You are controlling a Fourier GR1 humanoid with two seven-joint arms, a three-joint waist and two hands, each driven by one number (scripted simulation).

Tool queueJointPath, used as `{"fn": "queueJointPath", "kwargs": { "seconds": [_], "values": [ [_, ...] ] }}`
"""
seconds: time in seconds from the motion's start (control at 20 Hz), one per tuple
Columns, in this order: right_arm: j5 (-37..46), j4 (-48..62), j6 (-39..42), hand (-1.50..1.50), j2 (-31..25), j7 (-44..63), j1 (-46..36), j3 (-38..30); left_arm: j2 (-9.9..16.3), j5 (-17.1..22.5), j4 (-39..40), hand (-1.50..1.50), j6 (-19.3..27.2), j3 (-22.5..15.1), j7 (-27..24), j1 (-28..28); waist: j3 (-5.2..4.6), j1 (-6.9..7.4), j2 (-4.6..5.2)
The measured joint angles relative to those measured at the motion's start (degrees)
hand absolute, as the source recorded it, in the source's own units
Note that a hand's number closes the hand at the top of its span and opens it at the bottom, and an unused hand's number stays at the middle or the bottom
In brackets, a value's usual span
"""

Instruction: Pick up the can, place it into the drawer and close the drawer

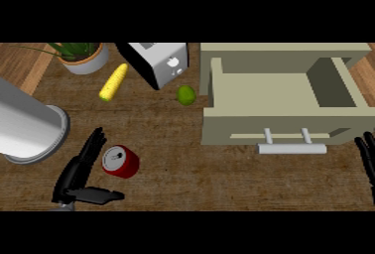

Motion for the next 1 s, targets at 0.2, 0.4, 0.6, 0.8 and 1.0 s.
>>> {"fn": "queueJointPath", "kwargs": {
  "seconds": [0.2,0.4,0.6,0.8,1.0],
  "values": [
    [-0.11,-1.34,-0.31,-1.50,0.08,2.74,-1.15,0.04,0.59,-0.39,3.76,-1.50,0.04,0.43,-2.12,-1.65,0.01,0.02,0.00],
    [0.20,-1.26,-0.87,-1.50,0.18,3.69,-2.34,0.76,-0.04,-0.50,4.39,-1.50,0.97,0.17,-1.37,-3.23,0.00,0.04,-0.01],
    [0.24,-2.52,-1.23,-1.50,-0.20,6.34,-3.69,0.59,-0.16,-1.00,9.13,-1.50,1.99,0.49,-3.29,-6.12,0.01,0.01,0.01],
    [-0.02,-3.59,-1.19,-1.50,0.23,6.28,-2.50,0.80,-0.49,-0.54,11.41,-1.50,1.77,0.42,-3.24,-8.12,0.00,-0.03,0.01],
    [-0.80,-2.54,-0.46,-1.50,-0.02,5.00,-2.25,-0.47,-1.16,-0.66,11.20,-1.50,2.46,-0.34,-2.85,-8.55,0.00,-0.02,-0.01]
  ]
}}
